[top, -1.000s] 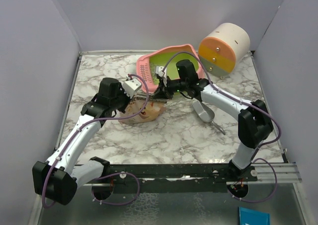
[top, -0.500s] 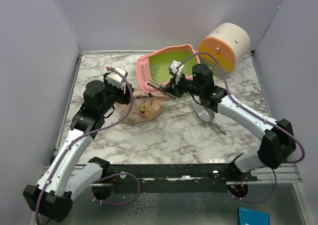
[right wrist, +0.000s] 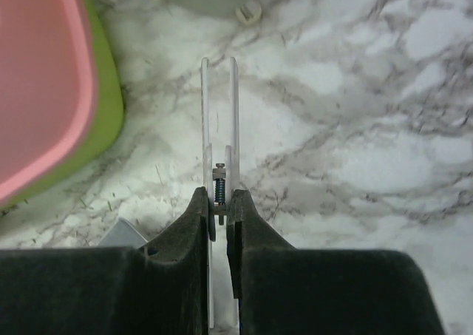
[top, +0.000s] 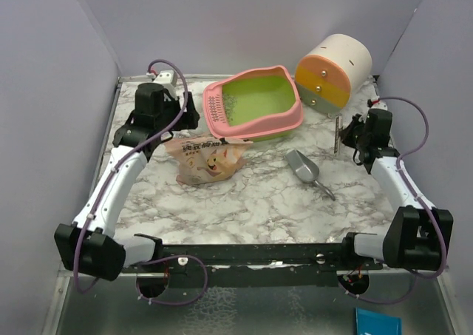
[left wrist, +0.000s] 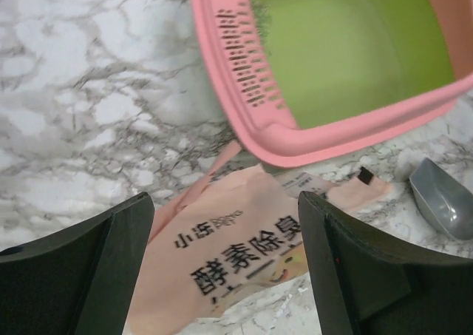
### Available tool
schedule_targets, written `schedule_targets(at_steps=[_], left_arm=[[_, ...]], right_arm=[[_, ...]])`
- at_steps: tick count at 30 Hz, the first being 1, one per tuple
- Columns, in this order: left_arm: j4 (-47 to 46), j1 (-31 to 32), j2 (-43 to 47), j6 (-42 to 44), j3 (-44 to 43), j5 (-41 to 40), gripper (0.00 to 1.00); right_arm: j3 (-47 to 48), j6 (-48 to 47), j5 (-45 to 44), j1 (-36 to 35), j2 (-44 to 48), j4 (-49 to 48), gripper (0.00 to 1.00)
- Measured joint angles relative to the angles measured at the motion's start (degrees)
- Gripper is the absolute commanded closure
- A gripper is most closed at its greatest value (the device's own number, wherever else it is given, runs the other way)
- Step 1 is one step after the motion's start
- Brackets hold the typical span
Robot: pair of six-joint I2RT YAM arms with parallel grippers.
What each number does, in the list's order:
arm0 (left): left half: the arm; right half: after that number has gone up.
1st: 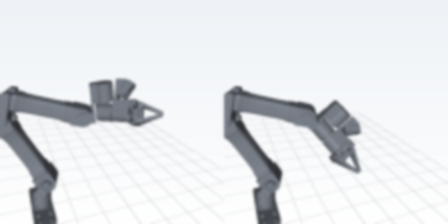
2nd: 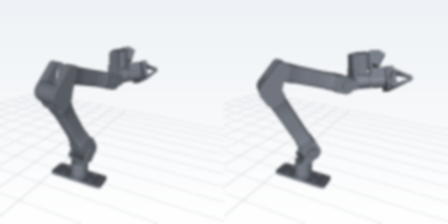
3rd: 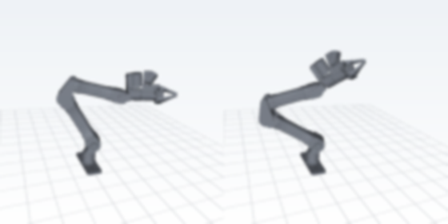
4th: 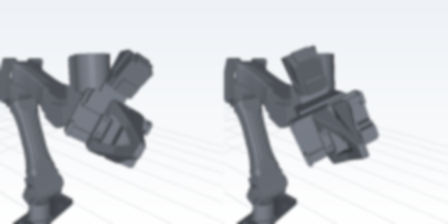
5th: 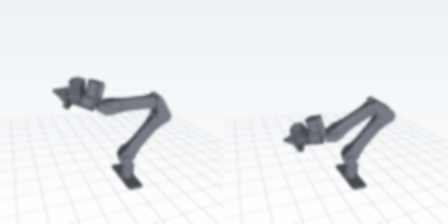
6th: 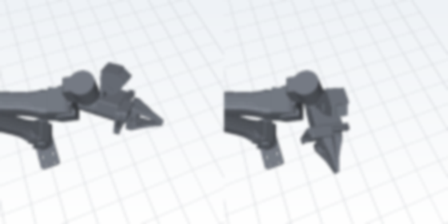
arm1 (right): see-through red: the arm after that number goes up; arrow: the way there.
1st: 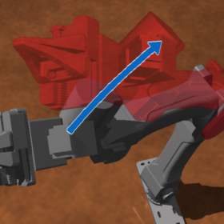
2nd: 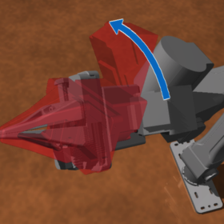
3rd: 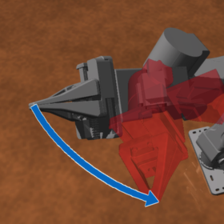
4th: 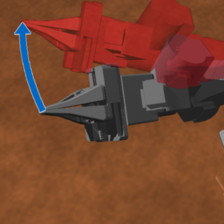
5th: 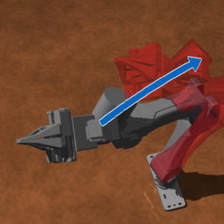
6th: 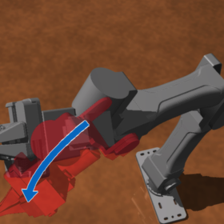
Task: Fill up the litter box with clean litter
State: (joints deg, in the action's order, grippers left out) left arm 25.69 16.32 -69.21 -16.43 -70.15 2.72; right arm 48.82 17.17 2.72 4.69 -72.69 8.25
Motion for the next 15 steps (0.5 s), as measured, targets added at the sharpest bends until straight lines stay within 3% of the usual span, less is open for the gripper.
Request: schedule_targets(at_steps=[4,8,15], left_arm=[[3.10,-12.07,-3.93,-4.15,0.33,5.22,0.18],[2.25,-25.44,-3.96,-8.85,6.58,13.62,0.21],[-0.76,-28.57,-0.17,-14.19,16.65,25.42,0.21]], right_arm=[[-4.87,3.23,0.68,0.74,-0.31,0.26,0.99],[-8.35,5.53,1.92,2.38,-2.12,-1.07,0.99],[-10.73,7.56,3.13,4.44,-8.07,-3.76,0.95]])
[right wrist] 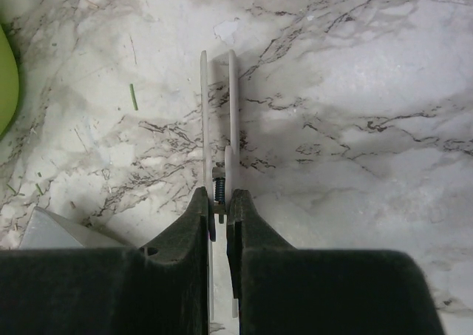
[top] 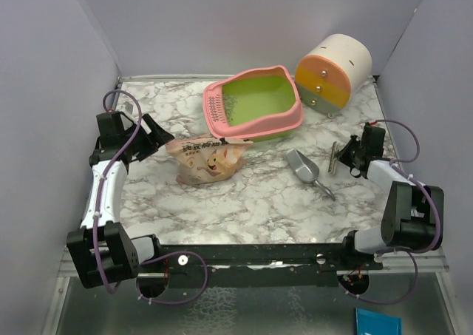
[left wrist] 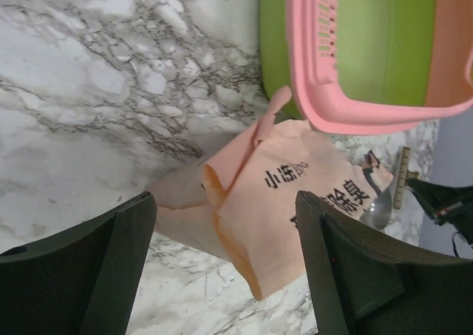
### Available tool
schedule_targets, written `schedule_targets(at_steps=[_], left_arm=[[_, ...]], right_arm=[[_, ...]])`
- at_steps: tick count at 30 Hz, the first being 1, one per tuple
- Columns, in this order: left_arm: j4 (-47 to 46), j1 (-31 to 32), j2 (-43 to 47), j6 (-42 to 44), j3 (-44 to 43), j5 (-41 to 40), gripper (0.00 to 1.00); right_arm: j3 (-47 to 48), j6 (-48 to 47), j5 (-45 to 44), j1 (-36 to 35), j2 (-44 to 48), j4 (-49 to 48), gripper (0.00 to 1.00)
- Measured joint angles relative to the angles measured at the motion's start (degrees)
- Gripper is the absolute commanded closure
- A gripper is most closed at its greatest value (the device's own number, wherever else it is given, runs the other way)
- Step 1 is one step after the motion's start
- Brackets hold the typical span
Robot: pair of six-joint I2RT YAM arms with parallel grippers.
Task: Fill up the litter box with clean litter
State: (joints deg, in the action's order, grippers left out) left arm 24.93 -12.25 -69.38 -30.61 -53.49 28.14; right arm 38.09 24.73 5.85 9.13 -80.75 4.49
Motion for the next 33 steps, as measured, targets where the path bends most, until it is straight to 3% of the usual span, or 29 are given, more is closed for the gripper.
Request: schedule_targets(at_steps=[2,7,18,23,27,33], left_arm=[[-1.81,-0.02,1.92,-0.79,1.14,1.99,0.21],[-7.37,0.00,6.01,-3.34,3.80,6.67,0.21],[-9.90,-0.02,6.49,-4.48,4.04,9.38,0.21],[-10.12,-0.02,6.49,-4.83,4.04,9.38,0.20],[-10.08,0.00,6.49,-5.33,4.04,9.38,0.20],[-10.03,0.00,6.49,-6.14,4.13,9.33,0.20]], right_arm=[[0.00,0.26,0.28,0.00,-1.03,-1.29,0.86],[0.02,0.76,1.22,0.00,-3.13,-3.17,0.76],[-0.02,2.08,1.73,0.00,-3.82,-3.13,0.50],[0.02,1.88,2.89,0.00,0.22,-0.85,0.45],[1.73,1.11,4.42,0.00,5.70,1.99,0.29],[6.58,-1.05,5.75,0.00,10.75,5.05,0.28]])
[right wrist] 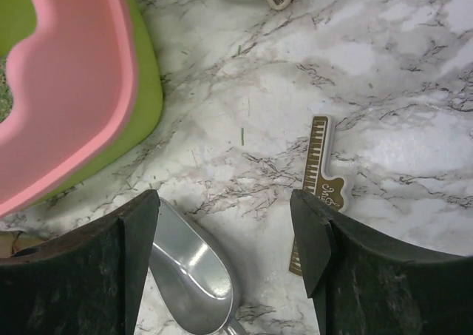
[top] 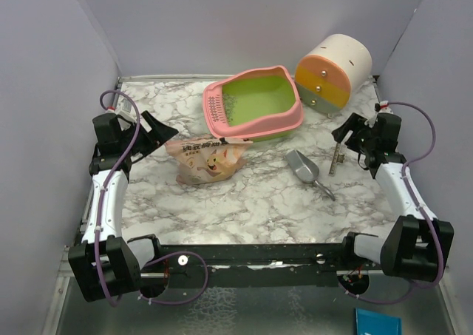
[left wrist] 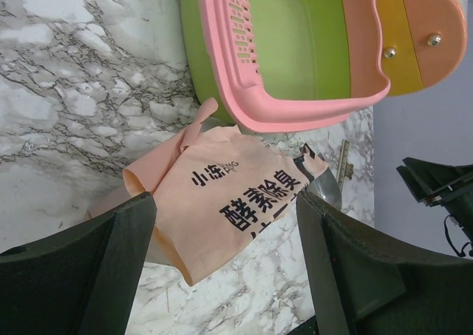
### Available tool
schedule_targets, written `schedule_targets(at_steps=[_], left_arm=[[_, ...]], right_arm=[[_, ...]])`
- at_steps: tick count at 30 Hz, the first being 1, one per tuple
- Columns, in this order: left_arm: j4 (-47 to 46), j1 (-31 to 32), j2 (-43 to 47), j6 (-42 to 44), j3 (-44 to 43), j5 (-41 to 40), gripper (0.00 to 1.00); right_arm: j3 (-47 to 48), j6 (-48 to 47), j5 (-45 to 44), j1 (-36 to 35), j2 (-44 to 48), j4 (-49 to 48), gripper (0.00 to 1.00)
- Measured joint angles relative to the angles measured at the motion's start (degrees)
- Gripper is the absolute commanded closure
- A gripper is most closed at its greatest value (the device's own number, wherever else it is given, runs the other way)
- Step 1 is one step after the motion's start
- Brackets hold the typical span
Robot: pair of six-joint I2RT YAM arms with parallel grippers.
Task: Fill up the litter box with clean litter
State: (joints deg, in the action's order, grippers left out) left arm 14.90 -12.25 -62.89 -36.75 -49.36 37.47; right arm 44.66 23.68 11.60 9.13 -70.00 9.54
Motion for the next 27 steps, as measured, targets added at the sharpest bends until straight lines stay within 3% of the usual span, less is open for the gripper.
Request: schedule_targets(at_steps=[3,7,10,18,20,24,27], left_arm=[[0.17,0.00,0.00,0.00,0.11,-0.15,0.20],[0.07,-0.02,-0.04,0.02,0.50,-0.92,0.20],[-0.96,0.00,-0.90,-0.09,1.60,-1.07,0.22],[-8.09,-0.02,-4.63,-4.13,3.82,1.01,0.29],[-11.17,-0.04,-4.90,-5.38,4.28,1.99,0.35],[-19.74,-0.07,-5.92,-8.39,6.47,4.81,0.46],[-25.31,-0.04,-6.75,-10.19,8.04,7.15,0.48]], right_arm=[[0.87,-0.85,1.07,0.00,2.38,1.36,0.31],[1.27,-1.38,5.20,0.00,5.38,2.38,0.47],[2.14,-1.66,12.02,0.00,6.38,2.43,0.54],[5.86,-2.84,28.00,-1.22,4.31,2.01,0.56],[6.80,-3.34,30.56,-2.38,3.08,2.03,0.56],[9.57,-5.40,34.86,-7.02,-0.39,2.91,0.55],[13.20,-7.74,38.45,-11.82,-3.87,3.98,0.55]])
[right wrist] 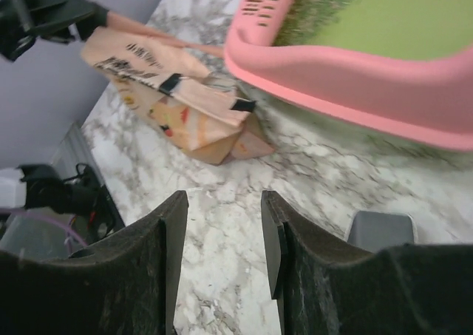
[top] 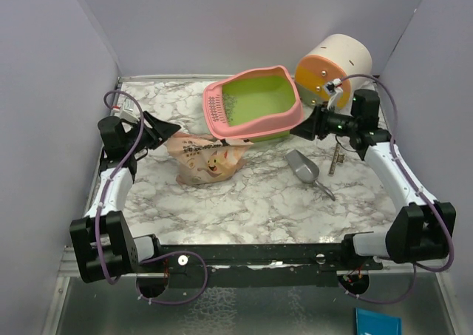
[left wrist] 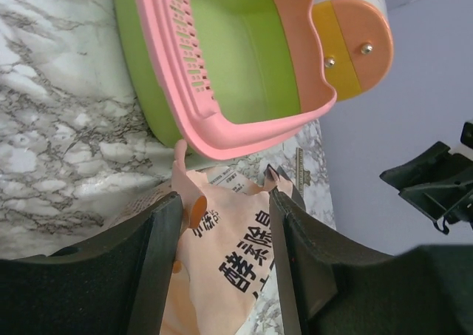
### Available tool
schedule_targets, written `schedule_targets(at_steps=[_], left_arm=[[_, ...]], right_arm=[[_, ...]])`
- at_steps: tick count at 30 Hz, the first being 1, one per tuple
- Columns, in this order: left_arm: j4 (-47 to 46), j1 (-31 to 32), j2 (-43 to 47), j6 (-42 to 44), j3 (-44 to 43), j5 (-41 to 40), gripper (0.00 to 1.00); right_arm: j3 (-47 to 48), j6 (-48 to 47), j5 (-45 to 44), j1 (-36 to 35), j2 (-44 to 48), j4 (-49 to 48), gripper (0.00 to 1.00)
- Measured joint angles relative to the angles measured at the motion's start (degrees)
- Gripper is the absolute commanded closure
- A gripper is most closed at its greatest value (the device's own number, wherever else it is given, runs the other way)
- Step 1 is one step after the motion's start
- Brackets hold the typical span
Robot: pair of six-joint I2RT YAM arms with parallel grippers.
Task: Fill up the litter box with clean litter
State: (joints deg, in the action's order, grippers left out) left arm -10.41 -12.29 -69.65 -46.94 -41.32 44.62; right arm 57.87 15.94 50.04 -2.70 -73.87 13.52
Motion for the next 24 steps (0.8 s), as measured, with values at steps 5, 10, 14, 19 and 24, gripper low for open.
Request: schedule_targets(at_steps=[5,10,14,19,24], left_arm=[[-5.46,0.66,-1.84,0.00,-0.15,4.72,0.48],[-7.15,2.56,-3.41,0.85,-0.22,8.26,0.48],[-2.43,2.84,-4.04,4.96,-1.62,8.22,0.48],[11.96,4.13,-6.38,14.97,-9.29,3.23,0.48],[22.75,5.64,-7.87,22.56,-14.99,-2.08,0.53]], right_arm=[[5.81,-3.67,4.46,-6.38,-6.25,2.25,0.55],[7.93,-5.75,5.14,-8.55,-10.29,5.42,0.56],[8.11,-6.51,5.11,-8.57,-10.45,6.71,0.58],[8.31,-7.08,5.07,-8.61,-10.01,6.93,0.59],[8.31,-7.23,5.07,-8.63,-9.35,6.93,0.60]])
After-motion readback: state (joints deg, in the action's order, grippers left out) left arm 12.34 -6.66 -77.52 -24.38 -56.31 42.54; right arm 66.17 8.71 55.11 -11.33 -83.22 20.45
